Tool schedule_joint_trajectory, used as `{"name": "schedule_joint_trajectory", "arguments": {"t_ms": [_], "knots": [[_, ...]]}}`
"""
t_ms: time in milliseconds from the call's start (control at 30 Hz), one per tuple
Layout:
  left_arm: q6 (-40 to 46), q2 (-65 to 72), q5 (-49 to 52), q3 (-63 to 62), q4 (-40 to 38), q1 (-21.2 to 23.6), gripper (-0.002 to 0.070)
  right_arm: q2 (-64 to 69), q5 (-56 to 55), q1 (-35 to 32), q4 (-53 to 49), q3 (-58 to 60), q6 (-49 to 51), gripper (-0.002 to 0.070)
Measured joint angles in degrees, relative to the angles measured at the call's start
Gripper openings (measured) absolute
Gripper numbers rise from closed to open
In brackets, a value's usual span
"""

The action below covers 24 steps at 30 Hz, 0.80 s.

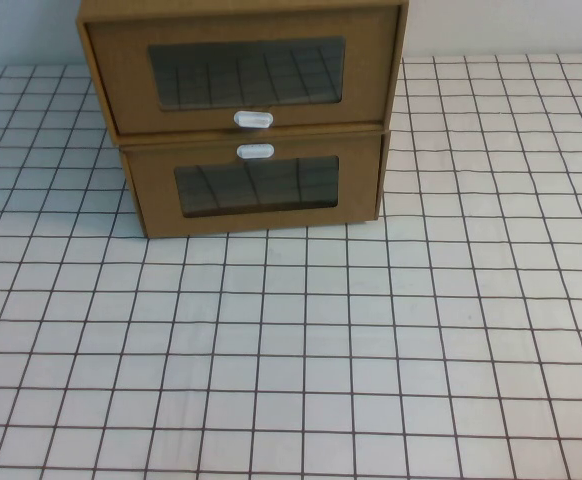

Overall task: Open the shoe box
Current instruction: 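Pull the top drawer of the cardboard box fully open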

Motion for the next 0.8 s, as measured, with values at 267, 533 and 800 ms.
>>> {"name": "schedule_joint_trajectory", "arguments": {"t_ms": [267,533,800], "knots": [[-0.3,0.0,-0.3,0.0,-1.4,0.0,-0.0002,0.0,0.0,0.0,0.0,0.0,0.0,-0.0013],[-0.5,0.0,-5.8,0.0,-20.2,0.0,-0.0002,0.0,0.0,0.0,0.0,0.0,0.0,-0.0013],[-0.4,0.0,-12.3,0.0,-35.8,0.0,-0.0002,0.0,0.0,0.0,0.0,0.0,0.0,-0.0013]]}}
